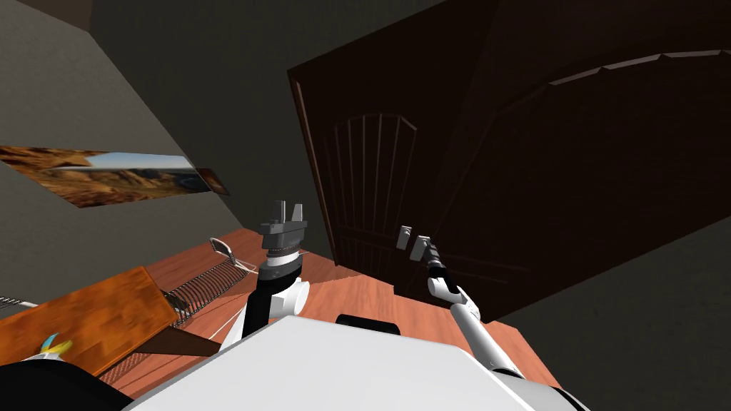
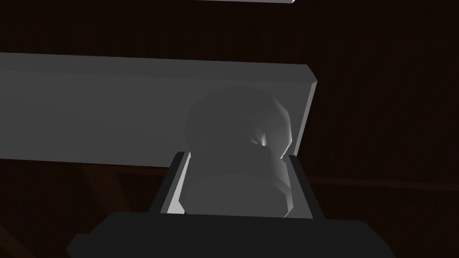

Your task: Pull the door open

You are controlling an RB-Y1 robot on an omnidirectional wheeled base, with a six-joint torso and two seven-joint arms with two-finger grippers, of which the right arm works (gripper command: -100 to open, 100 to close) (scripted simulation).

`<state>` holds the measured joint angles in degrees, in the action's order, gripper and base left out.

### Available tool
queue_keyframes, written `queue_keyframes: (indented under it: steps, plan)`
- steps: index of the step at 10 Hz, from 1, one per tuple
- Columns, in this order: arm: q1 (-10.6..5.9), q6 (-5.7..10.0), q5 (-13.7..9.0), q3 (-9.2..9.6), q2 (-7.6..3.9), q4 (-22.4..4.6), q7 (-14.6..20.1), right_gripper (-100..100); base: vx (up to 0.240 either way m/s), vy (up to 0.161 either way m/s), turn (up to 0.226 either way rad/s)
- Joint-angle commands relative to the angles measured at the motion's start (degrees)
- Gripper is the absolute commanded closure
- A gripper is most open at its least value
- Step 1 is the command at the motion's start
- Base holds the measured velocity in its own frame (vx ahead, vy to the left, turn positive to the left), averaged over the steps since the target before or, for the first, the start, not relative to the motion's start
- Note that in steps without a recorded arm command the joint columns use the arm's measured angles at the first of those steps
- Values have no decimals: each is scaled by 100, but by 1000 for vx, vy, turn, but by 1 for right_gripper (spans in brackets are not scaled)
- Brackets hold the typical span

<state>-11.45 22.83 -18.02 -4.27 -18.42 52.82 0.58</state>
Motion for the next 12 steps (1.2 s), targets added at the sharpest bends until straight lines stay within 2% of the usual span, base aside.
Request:
queue_keyframes:
  steps: [1, 2, 3, 5, 8, 9, 12]
  plan:
    - [13, 1, -7, -26, -23, -7, 4, 100, -13, 0, -4]
    - [13, 1, -7, -26, -23, -7, 4, 100, 0, 0, 0]
    - [99, -4, -9, 6, -73, -18, 41, 100, -125, -63, -11]
    - [143, 1, -7, 58, -122, 0, 90, 100, -199, -108, 36]
    - [192, 14, 10, 257, -202, 85, 223, 100, -208, -132, 41]
    - [189, -10, 11, 300, -183, 149, 215, -100, -216, -76, 89]
    - [199, -16, 22, 502, -176, 292, 283, -100, -182, -2, 59]
